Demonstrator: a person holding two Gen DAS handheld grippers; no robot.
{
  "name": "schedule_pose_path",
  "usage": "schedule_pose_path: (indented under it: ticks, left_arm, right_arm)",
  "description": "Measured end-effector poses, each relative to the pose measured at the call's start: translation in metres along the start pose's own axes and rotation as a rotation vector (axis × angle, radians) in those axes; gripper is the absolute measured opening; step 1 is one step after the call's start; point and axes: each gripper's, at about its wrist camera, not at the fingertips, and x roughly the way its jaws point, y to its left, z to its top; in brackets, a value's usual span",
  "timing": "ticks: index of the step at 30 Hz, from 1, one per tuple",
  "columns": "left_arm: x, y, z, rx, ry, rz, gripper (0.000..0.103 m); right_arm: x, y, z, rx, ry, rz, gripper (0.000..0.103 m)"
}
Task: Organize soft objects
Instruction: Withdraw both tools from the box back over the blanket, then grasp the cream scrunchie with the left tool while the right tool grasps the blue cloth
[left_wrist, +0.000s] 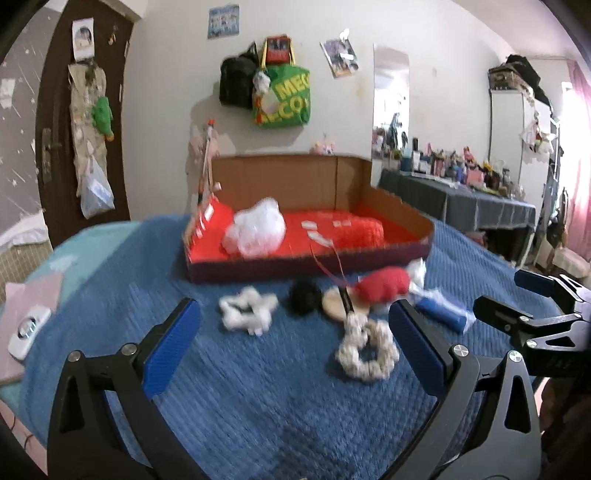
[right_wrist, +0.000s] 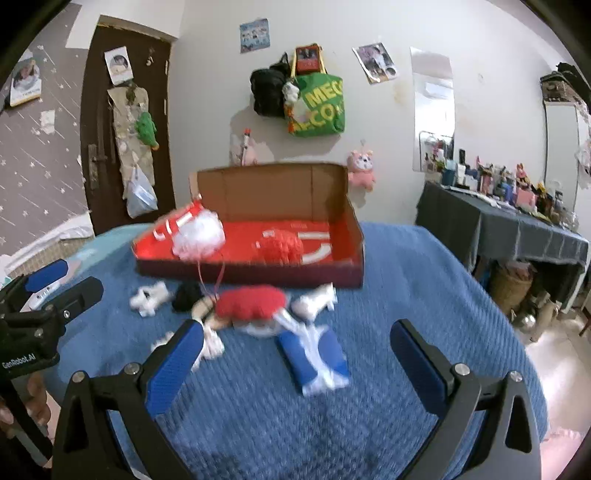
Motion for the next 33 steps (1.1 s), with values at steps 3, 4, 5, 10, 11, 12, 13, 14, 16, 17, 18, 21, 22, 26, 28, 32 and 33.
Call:
schedule_pose_path:
  ticks: [3, 4, 5, 10, 11, 12, 13, 14, 16, 17, 18, 21, 22, 26, 28, 32, 33]
  left_arm:
    - [0.008, -0.002, -0.009, -0.001, 0.038, -0.008, 0.103]
    - [0.010, -0.002, -0.010, -0.003, 0.048, -0.013, 0.103]
    - [0.013, -0.002, -0.012, -0.007, 0.063, -0.021, 0.103]
    - [0.021, -0.002, -0.013, -0.017, 0.096, -0.036, 0.103]
    - [0.023, -0.003, -0.013, -0.018, 0.104, -0.043, 0.103]
    - [0.025, -0.003, -0.014, -0.020, 0.112, -0.049, 0.103]
    - [0.027, -0.003, -0.013, -0.022, 0.118, -0.054, 0.103]
    - [0.029, -0.005, -0.013, -0.022, 0.127, -0.062, 0.103]
    - [0.032, -0.007, -0.012, -0.016, 0.145, -0.079, 0.103]
    - [0.035, -0.009, -0.011, -0.011, 0.157, -0.086, 0.103]
    - [0.037, -0.012, -0.011, -0.006, 0.167, -0.093, 0.103]
    - [0.043, -0.017, -0.009, 0.007, 0.185, -0.133, 0.103]
    - [0.044, -0.019, -0.009, 0.011, 0.188, -0.136, 0.103]
    - [0.050, -0.028, -0.007, 0.048, 0.210, -0.156, 0.103]
    - [0.055, -0.033, -0.007, 0.071, 0.223, -0.159, 0.103]
    - [0.066, -0.041, -0.007, 0.104, 0.256, -0.161, 0.098]
    - [0.069, -0.042, -0.007, 0.106, 0.268, -0.167, 0.096]
  right_arm:
    - [0.007, -0.003, -0.014, 0.011, 0.032, -0.003, 0.103]
    - [0.009, -0.003, -0.016, 0.017, 0.042, -0.005, 0.103]
    - [0.011, -0.005, -0.019, 0.020, 0.051, -0.005, 0.103]
    - [0.019, -0.011, -0.027, 0.046, 0.083, -0.009, 0.103]
    - [0.021, -0.013, -0.027, 0.049, 0.088, -0.011, 0.103]
    - [0.022, -0.015, -0.027, 0.051, 0.092, -0.012, 0.103]
    - [0.023, -0.016, -0.028, 0.052, 0.096, -0.011, 0.103]
    - [0.025, -0.017, -0.028, 0.053, 0.101, -0.010, 0.103]
    - [0.028, -0.019, -0.027, 0.051, 0.112, -0.011, 0.103]
    - [0.031, -0.020, -0.026, 0.050, 0.119, -0.008, 0.103]
    - [0.033, -0.021, -0.026, 0.049, 0.125, -0.004, 0.103]
    - [0.040, -0.024, -0.023, 0.033, 0.149, 0.006, 0.103]
    - [0.044, -0.024, -0.022, 0.021, 0.157, 0.004, 0.103]
    - [0.054, -0.028, -0.020, 0.011, 0.183, 0.015, 0.100]
    - [0.060, -0.033, -0.019, 0.018, 0.203, 0.028, 0.096]
    - [0.067, -0.039, -0.018, 0.024, 0.230, 0.055, 0.090]
    - [0.069, -0.039, -0.017, 0.017, 0.239, 0.058, 0.088]
